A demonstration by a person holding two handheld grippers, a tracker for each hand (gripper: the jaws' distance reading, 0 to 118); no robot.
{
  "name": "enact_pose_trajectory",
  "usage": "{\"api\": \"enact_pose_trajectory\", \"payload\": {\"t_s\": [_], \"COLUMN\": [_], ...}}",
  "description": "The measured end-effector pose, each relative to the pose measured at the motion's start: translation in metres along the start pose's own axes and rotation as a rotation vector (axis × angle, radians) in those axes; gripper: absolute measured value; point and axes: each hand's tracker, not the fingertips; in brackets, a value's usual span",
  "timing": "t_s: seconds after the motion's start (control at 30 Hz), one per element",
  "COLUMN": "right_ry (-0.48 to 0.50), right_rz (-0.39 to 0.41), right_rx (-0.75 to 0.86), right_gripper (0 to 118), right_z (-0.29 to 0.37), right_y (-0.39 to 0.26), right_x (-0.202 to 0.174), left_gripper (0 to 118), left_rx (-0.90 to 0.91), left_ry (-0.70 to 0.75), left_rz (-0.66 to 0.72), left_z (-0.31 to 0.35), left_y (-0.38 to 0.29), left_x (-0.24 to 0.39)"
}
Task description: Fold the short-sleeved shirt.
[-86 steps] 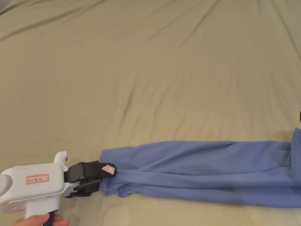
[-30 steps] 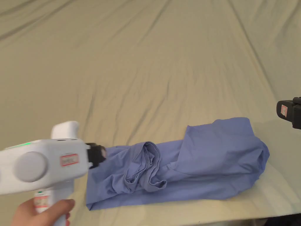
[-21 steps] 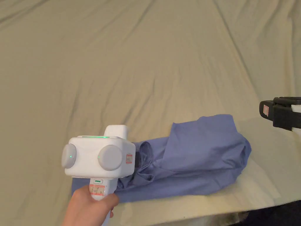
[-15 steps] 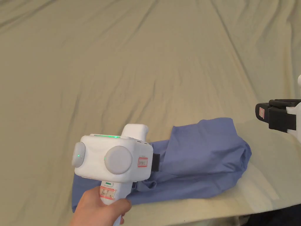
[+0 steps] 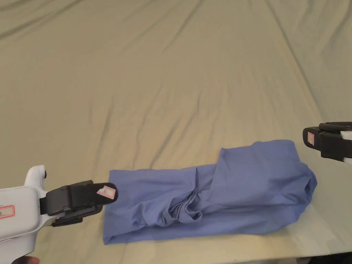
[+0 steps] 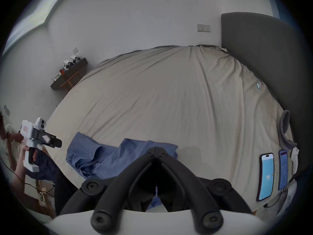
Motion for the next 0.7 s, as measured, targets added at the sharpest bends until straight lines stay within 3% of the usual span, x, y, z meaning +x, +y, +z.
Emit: {"api": "enact_pose_trajectory", "payload": {"t_s": [0.13,0.27,0.3,0.37,0.4,0.43,0.47,0.5,0.57,0.7], "right_ry": [0.019,0.029,0.027,0.024,0.022,0.02,0.018,0.017,0.011,0.008], "right_rz": [0.0,0.002,0.004,0.008,0.009,0.011,0.012,0.013,0.015,0.008], "right_rx": [-0.029,-0.049,-0.052,-0.057,-0.058,-0.058,-0.057,-0.056,-0.055,-0.039], "right_gripper": [2,2,2,2,2,2,2,2,2,2], "right_z": [-0.008,-0.012,-0.013,-0.014,-0.014,-0.014,-0.013,-0.012,-0.012,-0.008], "right_y": [-0.004,-0.006,-0.006,-0.005,-0.004,-0.004,-0.003,-0.003,-0.001,0.001], "right_x": [-0.01,-0.014,-0.015,-0.014,-0.014,-0.014,-0.013,-0.012,-0.01,-0.006], "left_gripper": [87,87,87,87,82,69,37,23,22,20], "left_rx": [-0.074,-0.112,-0.069,-0.068,-0.025,-0.031,-0.034,-0.032,-0.026,0.05], "left_ry": [0.028,-0.107,-0.204,-0.202,-0.249,-0.197,-0.09,-0.038,-0.133,-0.047], "left_rz": [0.069,0.115,0.113,0.159,0.16,0.15,0.077,0.091,0.17,0.093], "left_z": [-0.028,-0.067,-0.078,-0.104,-0.105,-0.108,-0.11,-0.109,-0.094,-0.064], "left_y": [0.006,0.004,0.006,0.003,0.0,-0.002,-0.003,-0.005,-0.007,-0.006], "left_x": [-0.037,-0.046,-0.042,-0.038,-0.035,-0.026,-0.02,-0.02,-0.027,-0.016]}}
